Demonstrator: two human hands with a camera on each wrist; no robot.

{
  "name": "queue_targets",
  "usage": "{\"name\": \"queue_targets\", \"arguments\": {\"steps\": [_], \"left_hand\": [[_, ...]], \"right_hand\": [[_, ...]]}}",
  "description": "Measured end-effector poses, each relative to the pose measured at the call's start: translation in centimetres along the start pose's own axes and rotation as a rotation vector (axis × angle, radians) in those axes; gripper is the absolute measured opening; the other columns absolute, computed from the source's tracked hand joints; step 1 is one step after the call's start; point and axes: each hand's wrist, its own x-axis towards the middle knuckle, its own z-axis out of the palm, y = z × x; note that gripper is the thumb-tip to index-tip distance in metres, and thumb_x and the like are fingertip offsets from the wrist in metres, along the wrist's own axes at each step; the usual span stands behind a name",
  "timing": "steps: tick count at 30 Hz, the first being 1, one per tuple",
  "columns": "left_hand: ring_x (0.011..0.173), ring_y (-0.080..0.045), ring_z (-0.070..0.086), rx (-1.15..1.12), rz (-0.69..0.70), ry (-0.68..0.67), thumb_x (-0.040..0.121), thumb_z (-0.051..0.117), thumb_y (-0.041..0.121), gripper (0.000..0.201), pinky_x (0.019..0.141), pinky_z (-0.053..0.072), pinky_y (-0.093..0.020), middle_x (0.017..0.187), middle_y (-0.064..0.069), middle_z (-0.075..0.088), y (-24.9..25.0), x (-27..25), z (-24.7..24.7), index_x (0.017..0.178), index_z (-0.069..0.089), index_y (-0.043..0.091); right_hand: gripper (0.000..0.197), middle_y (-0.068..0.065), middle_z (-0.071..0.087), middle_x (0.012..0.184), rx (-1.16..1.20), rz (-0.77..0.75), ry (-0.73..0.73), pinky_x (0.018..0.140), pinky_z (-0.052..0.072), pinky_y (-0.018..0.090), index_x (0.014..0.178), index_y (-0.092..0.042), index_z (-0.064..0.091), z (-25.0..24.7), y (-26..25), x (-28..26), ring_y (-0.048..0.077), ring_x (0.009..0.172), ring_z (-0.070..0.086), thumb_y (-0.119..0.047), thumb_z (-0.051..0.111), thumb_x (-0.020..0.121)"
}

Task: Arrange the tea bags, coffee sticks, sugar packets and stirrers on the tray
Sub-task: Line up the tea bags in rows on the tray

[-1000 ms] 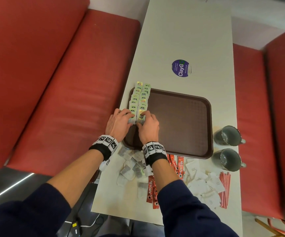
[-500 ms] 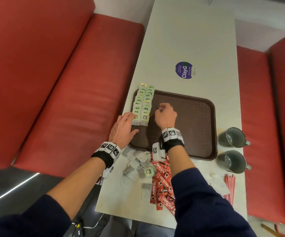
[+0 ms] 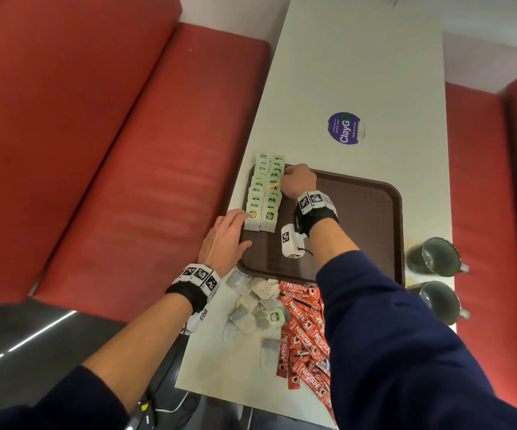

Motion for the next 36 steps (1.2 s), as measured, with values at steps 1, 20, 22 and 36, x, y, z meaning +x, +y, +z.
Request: {"name": "queue_targets", "arguments": {"steps": [1, 20, 22, 36], "left_hand": [[0.121, -0.029, 0.056, -0.002, 0.003, -0.004, 0.091, 0.085, 0.021, 0.066, 0.101, 0.055, -0.049, 0.152, 0.0, 0.052, 0.0, 0.0, 0.0, 0.149, 0.053, 0.016], [0.081, -0.005, 0.068, -0.299, -0.095, -0.188, 0.095, 0.077, 0.047, 0.023, 0.082, 0.062, -0.043, 0.098, 0.017, 0.068, -1.1, -13.1, 0.0, 0.113, 0.072, 0.032], [0.088, -0.013, 0.068, -0.232, -0.142, -0.236, 0.092, 0.075, 0.059, 0.046, 0.087, 0.06, -0.046, 0.112, 0.012, 0.062, -1.0, -14.5, 1.0, 0.128, 0.065, 0.032], [0.109, -0.031, 0.063, -0.218, -0.265, -0.171, 0.096, 0.077, 0.025, 0.03, 0.095, 0.055, -0.048, 0.119, -0.004, 0.059, 1.7, -15.3, 4.1, 0.122, 0.065, 0.019]], "right_hand": [[0.03, 0.018, 0.076, 0.125, 0.011, 0.019, 0.015, 0.087, 0.05, 0.028, 0.122, 0.002, 0.077, 0.1, 0.1, -0.2, 0.036, 0.122, 0.069, -0.006, 0.056, 0.102], [0.031, -0.008, 0.073, 0.12, -0.198, -0.268, -0.084, 0.097, 0.063, 0.04, 0.125, -0.031, 0.071, 4.1, 10.3, -24.1, 0.012, 0.104, 0.071, -0.035, 0.08, 0.096], [0.049, -0.001, 0.062, 0.135, -0.401, -0.333, -0.121, 0.094, 0.062, 0.043, 0.136, -0.034, 0.062, 5.4, 11.0, -25.6, 0.022, 0.114, 0.066, -0.035, 0.083, 0.092], [0.039, 0.009, 0.062, 0.135, -0.612, -0.471, -0.017, 0.091, 0.057, 0.044, 0.139, -0.022, 0.06, 8.8, 13.0, -27.8, 0.034, 0.13, 0.054, -0.013, 0.062, 0.102]]}}
